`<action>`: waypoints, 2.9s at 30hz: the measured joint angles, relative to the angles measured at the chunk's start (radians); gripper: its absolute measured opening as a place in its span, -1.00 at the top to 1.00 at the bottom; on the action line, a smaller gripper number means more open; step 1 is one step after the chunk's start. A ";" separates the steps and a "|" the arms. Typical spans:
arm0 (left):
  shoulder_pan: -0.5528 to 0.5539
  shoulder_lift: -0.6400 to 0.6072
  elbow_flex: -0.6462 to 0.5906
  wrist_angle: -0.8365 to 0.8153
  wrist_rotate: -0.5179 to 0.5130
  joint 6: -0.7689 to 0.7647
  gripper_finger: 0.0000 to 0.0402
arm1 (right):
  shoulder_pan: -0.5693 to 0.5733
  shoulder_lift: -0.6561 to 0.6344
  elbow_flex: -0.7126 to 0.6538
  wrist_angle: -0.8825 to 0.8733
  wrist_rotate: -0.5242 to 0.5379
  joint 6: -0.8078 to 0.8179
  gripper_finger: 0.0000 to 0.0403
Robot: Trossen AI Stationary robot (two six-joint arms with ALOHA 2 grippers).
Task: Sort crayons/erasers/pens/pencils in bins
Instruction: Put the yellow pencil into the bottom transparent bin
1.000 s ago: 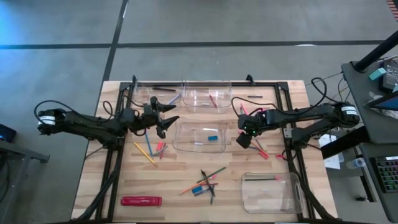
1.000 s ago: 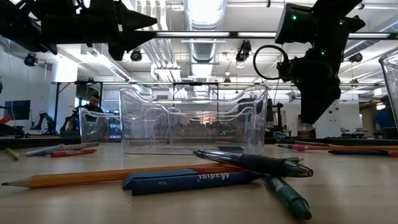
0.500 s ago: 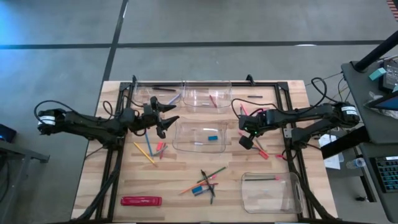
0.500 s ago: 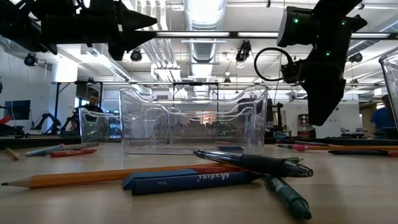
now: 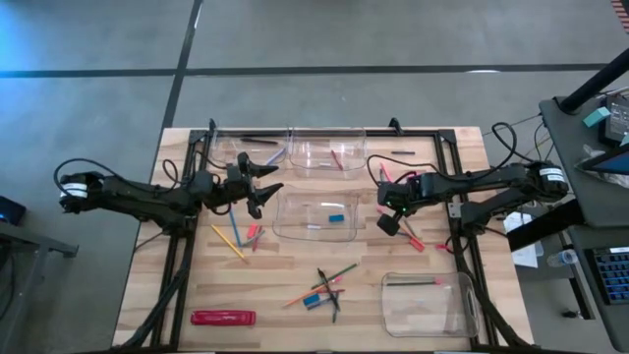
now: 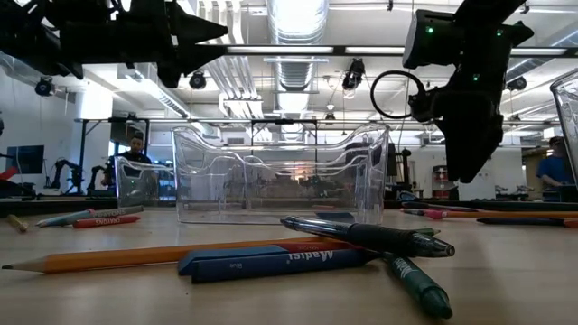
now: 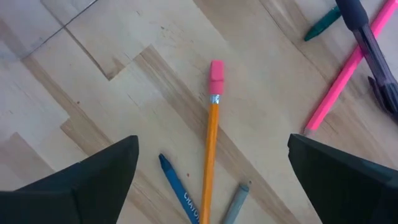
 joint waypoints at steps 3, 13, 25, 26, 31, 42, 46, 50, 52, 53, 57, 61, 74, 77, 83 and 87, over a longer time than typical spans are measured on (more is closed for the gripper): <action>0.000 0.000 0.000 0.000 0.000 0.000 -0.18 | 0.000 0.000 0.000 -0.001 0.000 -0.023 -0.98; 0.000 0.000 0.000 0.000 0.000 0.000 -0.18 | 0.002 0.000 -0.003 -0.016 -0.007 -0.036 -0.69; 0.000 0.000 0.000 0.000 0.000 0.000 -0.18 | 0.002 0.001 -0.096 0.037 0.000 -0.032 -0.41; 0.000 0.001 0.000 0.000 0.000 0.000 -0.18 | 0.002 0.001 -0.108 0.050 0.000 -0.031 -0.40; 0.000 0.001 0.000 0.000 0.000 0.000 -0.18 | 0.002 0.001 -0.152 0.125 0.000 -0.032 -0.40; 0.000 0.001 0.000 0.000 0.000 0.000 -0.18 | 0.002 0.002 -0.229 0.241 0.000 -0.023 -0.39; 0.000 0.001 0.000 0.000 0.000 0.000 -0.18 | 0.002 0.002 -0.239 0.248 0.002 -0.014 -0.39; 0.000 0.001 0.000 0.000 0.000 0.000 -0.18 | 0.002 0.002 -0.240 0.263 0.002 -0.014 -0.30; 0.000 0.001 0.000 0.000 0.000 0.000 -0.18 | 0.002 0.002 -0.241 0.270 0.002 -0.015 -0.22; 0.000 0.001 0.000 0.000 0.000 0.000 -0.18 | 0.002 0.002 -0.241 0.273 0.002 -0.015 -0.17; 0.000 0.001 0.000 0.000 0.000 0.000 -0.18 | 0.002 0.003 -0.241 0.280 0.000 -0.012 0.01; 0.000 0.001 0.000 0.000 0.000 0.000 -0.18 | 0.002 0.003 -0.241 0.283 -0.002 -0.008 0.17; 0.000 0.001 0.000 0.000 0.000 0.000 -0.18 | 0.002 0.003 -0.241 0.286 -0.007 -0.007 0.82; 0.000 0.001 0.000 0.000 0.000 0.000 -0.18 | 0.002 0.003 -0.234 0.276 -0.001 -0.008 0.91; 0.000 0.001 0.000 0.000 0.000 0.000 -0.18 | 0.001 0.002 -0.155 0.211 0.008 -0.008 0.90; 0.000 0.001 0.000 0.000 0.000 0.000 -0.18 | 0.003 0.001 -0.050 0.038 0.003 -0.019 0.91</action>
